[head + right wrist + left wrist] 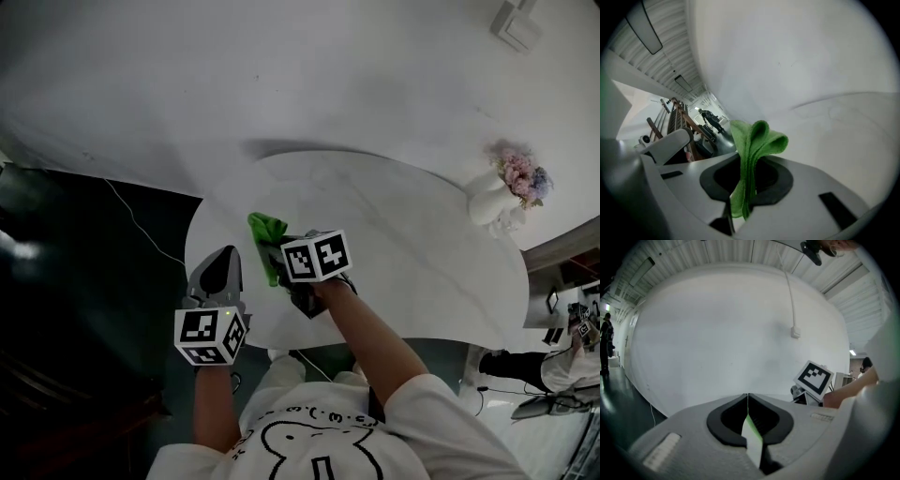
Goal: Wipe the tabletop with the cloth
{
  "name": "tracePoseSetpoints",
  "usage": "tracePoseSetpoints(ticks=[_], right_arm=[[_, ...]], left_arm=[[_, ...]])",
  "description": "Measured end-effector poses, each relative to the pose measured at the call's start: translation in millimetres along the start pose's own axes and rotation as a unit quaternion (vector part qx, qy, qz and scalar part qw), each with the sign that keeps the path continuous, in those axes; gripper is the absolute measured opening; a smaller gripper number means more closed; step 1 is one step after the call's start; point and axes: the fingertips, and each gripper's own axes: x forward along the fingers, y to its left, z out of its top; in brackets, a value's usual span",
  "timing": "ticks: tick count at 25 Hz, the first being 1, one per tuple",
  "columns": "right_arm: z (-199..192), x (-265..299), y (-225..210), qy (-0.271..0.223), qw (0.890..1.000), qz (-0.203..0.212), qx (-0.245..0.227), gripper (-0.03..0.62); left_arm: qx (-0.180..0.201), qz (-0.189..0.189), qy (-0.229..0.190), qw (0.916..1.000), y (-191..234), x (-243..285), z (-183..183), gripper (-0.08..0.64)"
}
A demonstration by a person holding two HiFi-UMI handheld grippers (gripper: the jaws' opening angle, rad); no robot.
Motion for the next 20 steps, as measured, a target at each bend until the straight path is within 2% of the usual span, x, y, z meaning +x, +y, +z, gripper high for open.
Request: tracePoseSetpoints(ticks=[5, 11, 20], right_arm=[[-12.9, -48.3, -1.5, -0.004, 0.999, -0.016, -0.042, 0.046], [-20.8, -110.7, -3.8, -0.028, 0.996, -0.036, -0.078, 0.046], [-26.6, -204.0, -24.1, -0.085, 0.990, -0.072, -0.091, 0.046]], left_arm=[[0.000, 0.002, -0.006, 1.0000, -38.5, -7.5, 2.1, 0.018], [0.016, -0.013, -0.021, 0.9996, -93.0, -12.3, 16.8, 0.018], [0.044, -0.055, -0.032, 0.9970, -175.5, -6.1, 27.7, 0.018]])
